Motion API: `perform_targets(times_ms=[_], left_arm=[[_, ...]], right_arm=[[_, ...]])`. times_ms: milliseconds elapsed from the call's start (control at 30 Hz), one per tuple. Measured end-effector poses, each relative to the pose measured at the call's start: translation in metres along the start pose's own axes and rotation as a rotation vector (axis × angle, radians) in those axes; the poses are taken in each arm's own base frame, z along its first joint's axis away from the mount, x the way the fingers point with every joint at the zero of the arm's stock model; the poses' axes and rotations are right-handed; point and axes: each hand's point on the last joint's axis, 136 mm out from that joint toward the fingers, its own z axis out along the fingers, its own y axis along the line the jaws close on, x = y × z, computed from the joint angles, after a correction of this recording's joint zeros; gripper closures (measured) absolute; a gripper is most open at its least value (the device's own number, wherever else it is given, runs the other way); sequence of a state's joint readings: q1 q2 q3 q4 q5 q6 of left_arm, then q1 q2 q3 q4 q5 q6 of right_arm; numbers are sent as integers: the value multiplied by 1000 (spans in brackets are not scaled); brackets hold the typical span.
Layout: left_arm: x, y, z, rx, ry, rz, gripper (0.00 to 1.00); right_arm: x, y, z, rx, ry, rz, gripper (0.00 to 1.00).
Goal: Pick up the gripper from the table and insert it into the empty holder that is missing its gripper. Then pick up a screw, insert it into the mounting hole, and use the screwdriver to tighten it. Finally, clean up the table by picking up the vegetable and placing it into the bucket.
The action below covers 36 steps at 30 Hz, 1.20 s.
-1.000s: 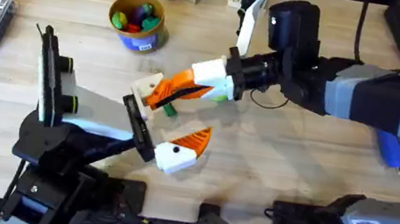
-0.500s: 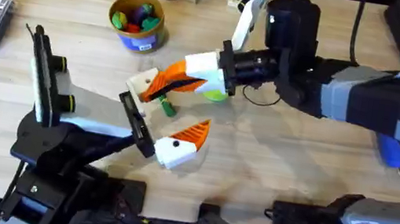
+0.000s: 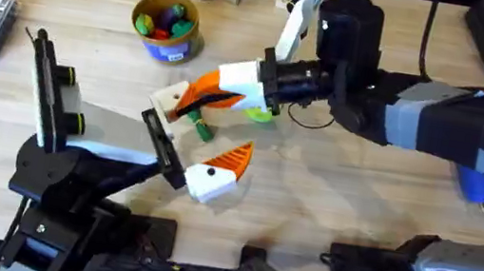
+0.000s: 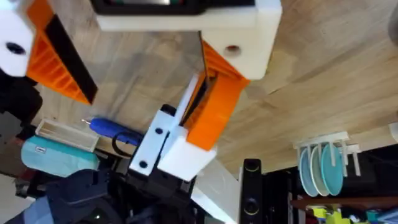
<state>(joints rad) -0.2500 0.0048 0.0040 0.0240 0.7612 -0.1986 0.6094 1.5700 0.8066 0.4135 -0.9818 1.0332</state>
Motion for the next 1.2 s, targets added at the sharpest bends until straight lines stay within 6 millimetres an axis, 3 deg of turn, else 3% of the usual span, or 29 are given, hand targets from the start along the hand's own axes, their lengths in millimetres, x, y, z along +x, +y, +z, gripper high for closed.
perform_targets(times_ms=[600,767,967,1200], left_arm=[[0,7,0,-41,-4,-16,8],[-1,8,0,-44,-6,-14,8],[-2,8,0,-45,-12,-28,8],[-3,4,0,-27,-13,-48,7]], right_arm=[[-2,0,8,32,-41,-10,993],[0,0,7,25,-29,-12,855],[1,1,5,14,-14,-12,808],[7,3,5,0,19,-19,648]])
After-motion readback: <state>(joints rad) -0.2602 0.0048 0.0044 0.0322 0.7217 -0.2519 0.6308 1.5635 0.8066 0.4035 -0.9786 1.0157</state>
